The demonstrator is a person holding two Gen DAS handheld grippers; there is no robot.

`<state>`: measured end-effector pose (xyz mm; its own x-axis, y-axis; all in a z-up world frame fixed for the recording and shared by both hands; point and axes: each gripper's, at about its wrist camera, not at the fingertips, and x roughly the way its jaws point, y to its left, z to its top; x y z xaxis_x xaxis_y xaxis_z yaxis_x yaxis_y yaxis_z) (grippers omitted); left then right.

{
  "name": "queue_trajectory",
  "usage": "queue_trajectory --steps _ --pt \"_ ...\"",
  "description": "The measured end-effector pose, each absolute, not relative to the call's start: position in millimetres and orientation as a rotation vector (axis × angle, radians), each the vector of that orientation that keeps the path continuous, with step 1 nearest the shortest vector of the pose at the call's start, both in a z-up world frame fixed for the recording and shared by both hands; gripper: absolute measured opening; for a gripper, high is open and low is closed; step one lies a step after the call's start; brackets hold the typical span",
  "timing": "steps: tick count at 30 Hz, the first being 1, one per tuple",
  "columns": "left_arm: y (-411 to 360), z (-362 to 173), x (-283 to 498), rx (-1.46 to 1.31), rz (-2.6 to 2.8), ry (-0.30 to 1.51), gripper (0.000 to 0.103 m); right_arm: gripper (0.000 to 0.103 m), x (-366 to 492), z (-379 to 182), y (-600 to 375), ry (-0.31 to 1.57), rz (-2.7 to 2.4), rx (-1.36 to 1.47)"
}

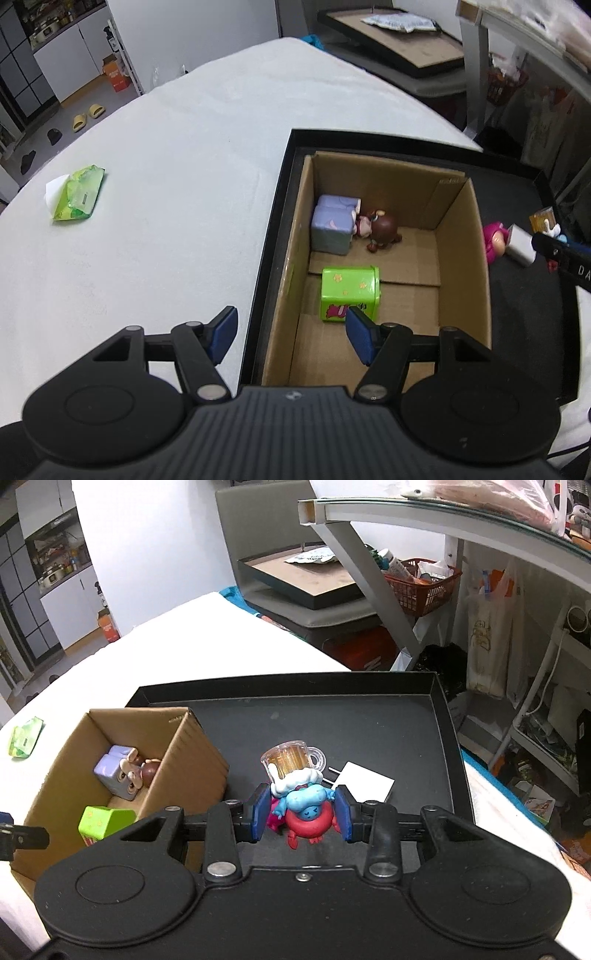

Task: Organize rigid objects
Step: 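Carry the blue-and-red figure over the box and release it with the right gripper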

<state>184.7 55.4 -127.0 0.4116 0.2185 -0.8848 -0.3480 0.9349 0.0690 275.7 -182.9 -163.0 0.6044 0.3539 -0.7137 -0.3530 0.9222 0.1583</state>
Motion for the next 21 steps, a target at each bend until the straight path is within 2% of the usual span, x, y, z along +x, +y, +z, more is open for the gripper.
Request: queue_trajectory --steps 21 --pt "103 -141 173 -0.361 0.344 0.975 0.063 0.037 253 -102 -139 0.805 0.444 -0.052"
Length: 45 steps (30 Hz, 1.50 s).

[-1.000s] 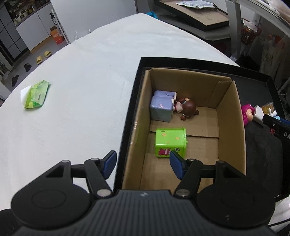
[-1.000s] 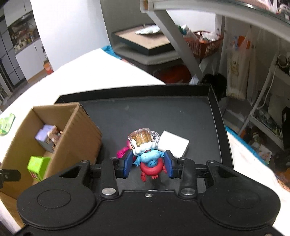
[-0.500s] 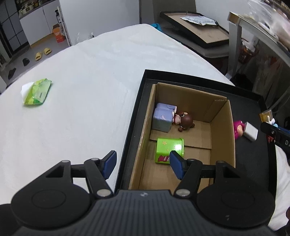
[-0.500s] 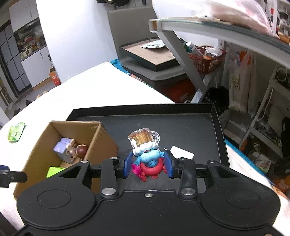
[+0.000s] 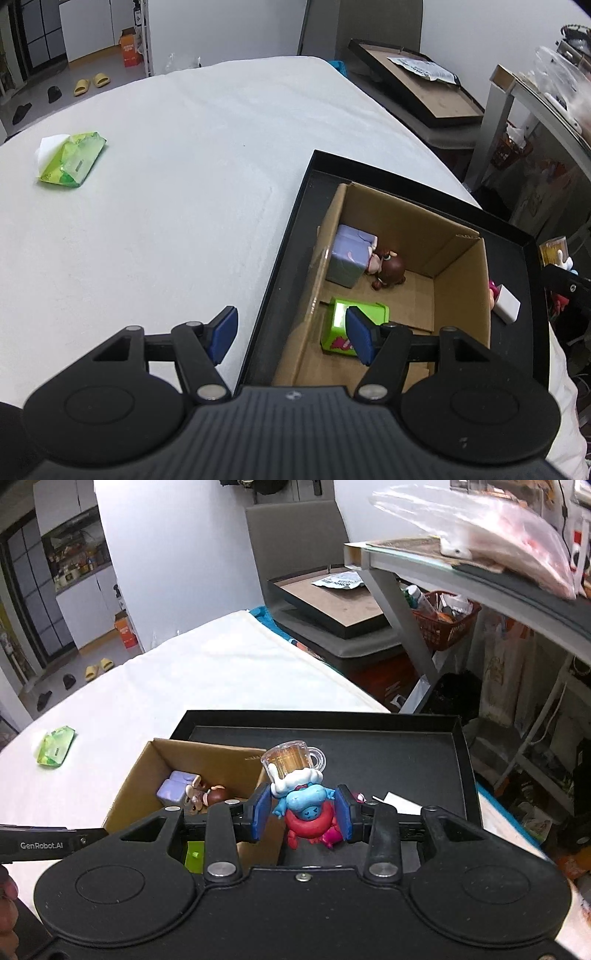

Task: Organize rigid objects
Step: 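Carry the blue-and-red figure over the box and release it with the right gripper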

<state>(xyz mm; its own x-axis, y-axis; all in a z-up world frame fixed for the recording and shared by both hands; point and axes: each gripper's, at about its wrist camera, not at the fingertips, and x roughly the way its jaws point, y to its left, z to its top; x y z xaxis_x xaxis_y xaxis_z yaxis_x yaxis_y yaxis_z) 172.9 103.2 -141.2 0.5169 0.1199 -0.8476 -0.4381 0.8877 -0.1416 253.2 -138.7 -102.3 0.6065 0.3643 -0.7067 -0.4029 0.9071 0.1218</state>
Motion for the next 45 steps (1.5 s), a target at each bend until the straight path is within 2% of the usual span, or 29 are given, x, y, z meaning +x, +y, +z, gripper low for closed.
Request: queue_trajectory --steps 11,17,20,21,22,42,43,45 --pt "118 -168 176 -0.426 0.313 0.946 0.055 0.037 253 -96 -103 0.813 0.440 -0.115" --pt "121 -177 177 -0.463 0.287 0.924 0.039 0.037 253 -99 -84 0.823 0.436 -0.164" --pt "120 -180 179 -0.477 0.258 0.915 0.026 0.037 253 -104 -75 0.835 0.430 -0.189" --pt "118 -181 179 -0.477 0.245 0.909 0.015 0.037 253 -105 -72 0.836 0.428 -0.198" --pt "116 -181 178 -0.466 0.236 0.903 0.014 0.037 253 -107 -70 0.837 0.425 -0.206" --pt "120 -184 174 -0.520 0.230 0.879 0.014 0.038 254 -135 -12 0.879 0.419 -0.340" --pt "120 -184 174 -0.523 0.228 0.880 0.015 0.039 255 -136 -11 0.882 0.414 -0.346" --pt "121 -184 173 -0.531 0.227 0.878 0.015 0.058 254 -135 -8 0.863 0.395 -0.368"
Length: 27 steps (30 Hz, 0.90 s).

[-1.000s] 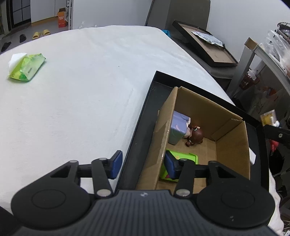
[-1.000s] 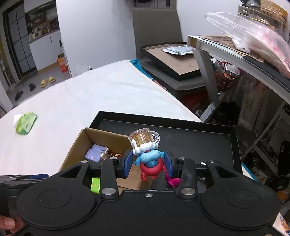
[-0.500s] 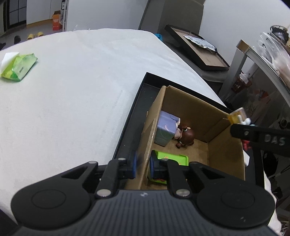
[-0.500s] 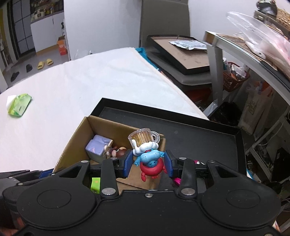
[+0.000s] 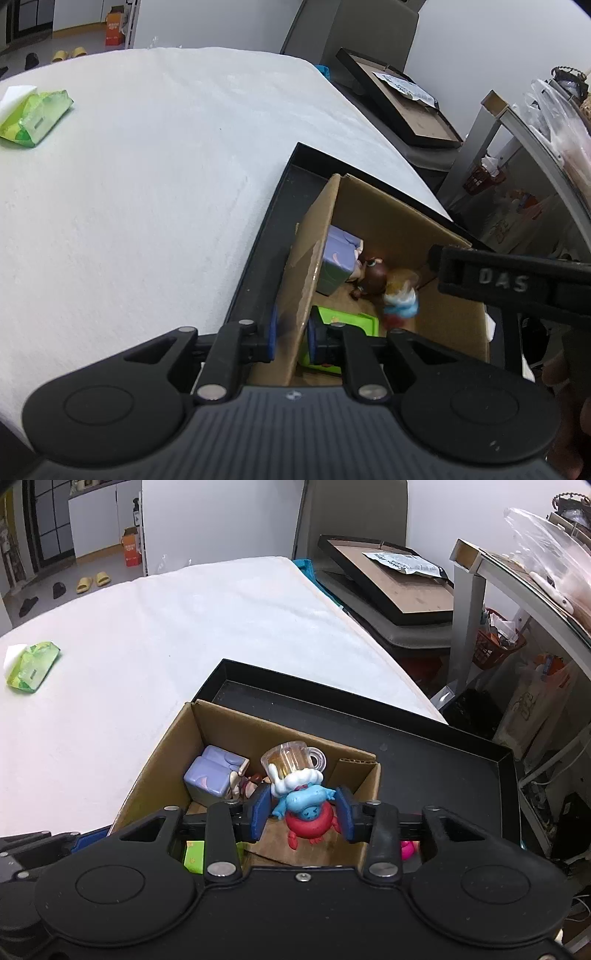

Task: Organize rigid objects
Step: 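Carry the blue-and-red figure over the box and release it with the right gripper, then move the right gripper to the white charger plug and close on it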

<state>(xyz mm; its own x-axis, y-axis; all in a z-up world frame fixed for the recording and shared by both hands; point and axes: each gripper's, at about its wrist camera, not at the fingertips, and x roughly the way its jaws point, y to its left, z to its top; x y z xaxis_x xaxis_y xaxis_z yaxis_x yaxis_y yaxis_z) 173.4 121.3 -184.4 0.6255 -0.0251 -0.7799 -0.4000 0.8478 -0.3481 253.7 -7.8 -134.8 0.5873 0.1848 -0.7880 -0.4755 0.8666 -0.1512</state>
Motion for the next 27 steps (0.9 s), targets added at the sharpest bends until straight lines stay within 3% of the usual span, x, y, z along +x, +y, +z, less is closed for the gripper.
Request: queue_trajectory --steps 2,3,22,27 --pt "122 -185 174 -0.535 0.222 0.880 0.015 0.094 251 -131 -9 0.825 0.346 -0.395" --pt "121 -185 173 -0.532 0.224 0.878 0.015 0.095 250 -128 -10 0.808 0.332 -0.396" --pt "111 -171 176 -0.465 0.226 0.936 0.018 0.096 244 -113 -86 0.796 0.229 -0.201" --pt "107 -168 178 -0.457 0.222 0.979 0.036 0.096 245 -114 -104 0.829 0.214 -0.149"
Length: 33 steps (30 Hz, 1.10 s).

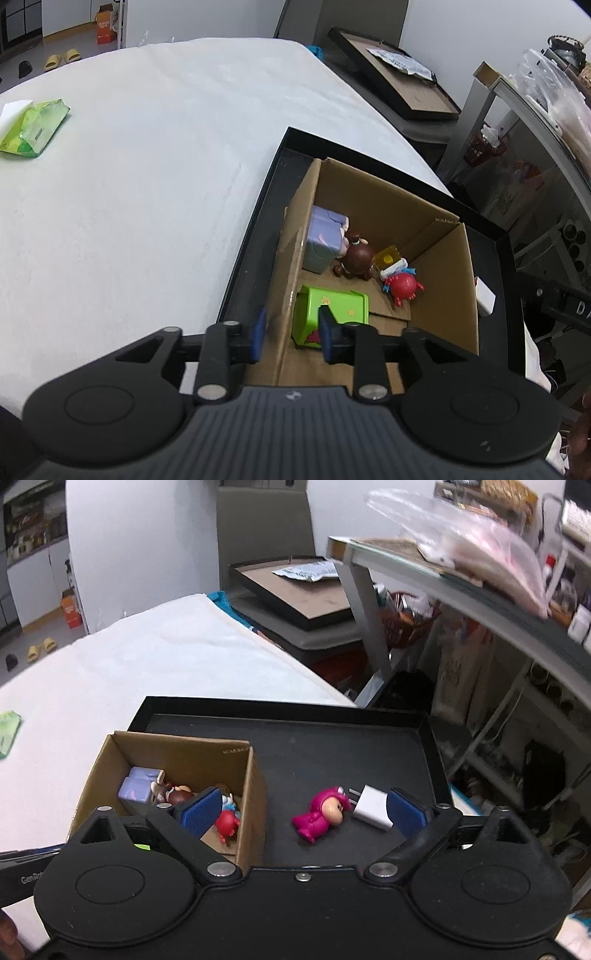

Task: Organize rigid objects
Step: 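Move the right gripper to the white charger plug and close on it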

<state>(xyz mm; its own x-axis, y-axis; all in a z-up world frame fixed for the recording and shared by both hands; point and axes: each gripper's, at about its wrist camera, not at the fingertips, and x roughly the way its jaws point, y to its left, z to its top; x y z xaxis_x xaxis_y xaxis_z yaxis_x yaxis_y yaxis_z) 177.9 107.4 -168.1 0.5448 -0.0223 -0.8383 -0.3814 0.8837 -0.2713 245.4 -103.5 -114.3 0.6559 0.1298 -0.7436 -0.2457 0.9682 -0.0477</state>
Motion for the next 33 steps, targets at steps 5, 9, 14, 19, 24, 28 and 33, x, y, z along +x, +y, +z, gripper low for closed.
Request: queue_trajectory --steps 5,9,14,19,24,28,33 --pt "99 -163 178 -0.402 0.263 0.996 0.053 0.101 246 -122 -119 0.852 0.198 -0.141" --pt "94 -160 180 -0.376 0.294 1.007 0.063 0.103 245 -129 -132 0.854 0.191 -0.130" --pt "87 -156 184 -0.343 0.318 1.013 0.066 0.103 247 -137 -149 0.863 0.189 -0.097" --pt "83 -156 190 -0.333 0.357 1.013 0.067 0.103 252 -145 -161 0.855 0.202 -0.072" --pt "80 -158 196 -0.314 0.386 1.031 0.067 0.103 253 -154 -176 0.840 0.221 -0.057" --pt "78 -161 203 -0.287 0.408 1.050 0.067 0.103 259 -168 -187 0.848 0.219 -0.027" --pt "76 -164 214 -0.237 0.421 1.074 0.067 0.103 263 -185 -187 0.802 0.267 -0.005"
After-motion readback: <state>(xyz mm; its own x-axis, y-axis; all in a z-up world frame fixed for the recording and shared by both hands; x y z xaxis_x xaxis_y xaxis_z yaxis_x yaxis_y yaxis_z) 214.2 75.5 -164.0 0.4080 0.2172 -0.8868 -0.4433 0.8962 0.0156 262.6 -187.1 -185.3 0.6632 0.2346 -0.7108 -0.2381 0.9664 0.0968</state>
